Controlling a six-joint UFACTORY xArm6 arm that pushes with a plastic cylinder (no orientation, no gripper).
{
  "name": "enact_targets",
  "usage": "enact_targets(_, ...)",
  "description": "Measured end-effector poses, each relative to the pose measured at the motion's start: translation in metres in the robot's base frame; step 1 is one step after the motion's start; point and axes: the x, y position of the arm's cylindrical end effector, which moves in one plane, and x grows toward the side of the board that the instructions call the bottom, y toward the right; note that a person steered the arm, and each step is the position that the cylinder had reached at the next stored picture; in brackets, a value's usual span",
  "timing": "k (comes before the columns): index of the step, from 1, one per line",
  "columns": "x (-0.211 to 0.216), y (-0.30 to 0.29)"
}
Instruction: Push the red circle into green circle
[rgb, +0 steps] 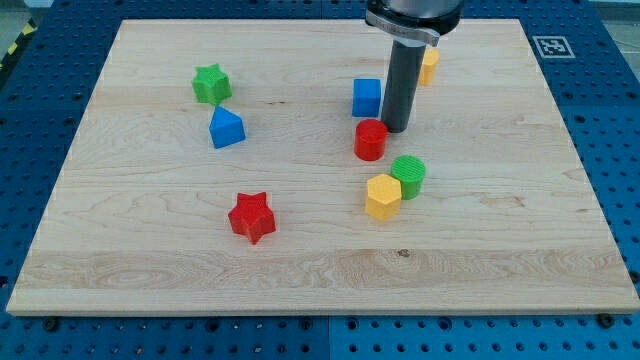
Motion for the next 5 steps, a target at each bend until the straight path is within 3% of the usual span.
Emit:
enact_targets(2, -0.005, -0.099)
enact_targets(4, 0.038, -0.099)
enact_targets(5, 0.033, -0.079)
